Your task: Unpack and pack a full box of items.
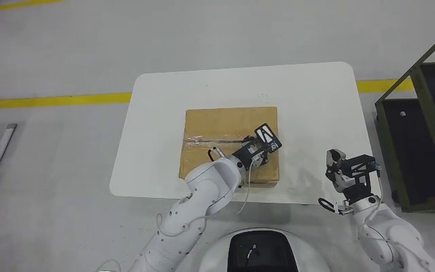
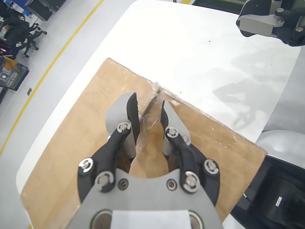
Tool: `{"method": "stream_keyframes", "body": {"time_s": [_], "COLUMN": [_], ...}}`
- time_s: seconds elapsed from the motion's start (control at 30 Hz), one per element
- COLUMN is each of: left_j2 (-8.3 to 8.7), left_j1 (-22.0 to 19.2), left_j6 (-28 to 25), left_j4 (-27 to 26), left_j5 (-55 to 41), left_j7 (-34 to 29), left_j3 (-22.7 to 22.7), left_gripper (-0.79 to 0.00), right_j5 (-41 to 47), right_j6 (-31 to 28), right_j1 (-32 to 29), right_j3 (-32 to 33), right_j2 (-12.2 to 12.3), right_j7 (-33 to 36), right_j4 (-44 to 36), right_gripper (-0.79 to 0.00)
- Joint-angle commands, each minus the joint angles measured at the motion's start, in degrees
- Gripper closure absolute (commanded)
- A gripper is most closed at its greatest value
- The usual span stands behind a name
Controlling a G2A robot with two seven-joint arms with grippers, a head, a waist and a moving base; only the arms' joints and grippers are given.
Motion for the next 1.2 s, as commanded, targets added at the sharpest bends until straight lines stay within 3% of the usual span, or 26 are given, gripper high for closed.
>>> {"method": "stream_keyframes", "body": {"time_s": [0.0, 0.47, 0.7, 0.93, 1.17], "left_j2": [-0.01, 0.23, 1.41, 2.89, 3.91], "left_j1": [0.2, 2.3, 5.9, 10.4, 11.6], "left_j6": [0.0, 1.2, 0.3, -1.3, -2.2], "left_j4": [-0.1, -2.9, -9.2, -16.7, -18.7], "left_j5": [0.3, 1.5, 1.9, 4.3, 7.3], "left_j7": [0.0, 0.7, -1.0, -2.2, -2.2], "left_j3": [-0.2, -3.5, -9.9, -18.3, -25.3], "left_gripper": [-0.025, 0.0, 0.0, 0.0, 0.0], "right_j5": [0.0, 1.0, 4.7, 11.1, 11.6], "right_j6": [0.0, -0.2, -2.2, -7.8, -11.5], "right_j1": [0.0, 0.1, 0.4, 2.1, 5.1], "right_j3": [0.0, -0.4, 0.2, 0.1, -2.9], "right_j2": [0.0, -0.2, -0.2, -0.3, -0.4], "right_j7": [0.0, -0.3, -2.0, -3.9, -4.6], "right_j4": [0.0, -0.3, -1.1, -0.8, -1.2], "right_gripper": [0.0, 0.0, 0.0, 0.0, 0.0]}}
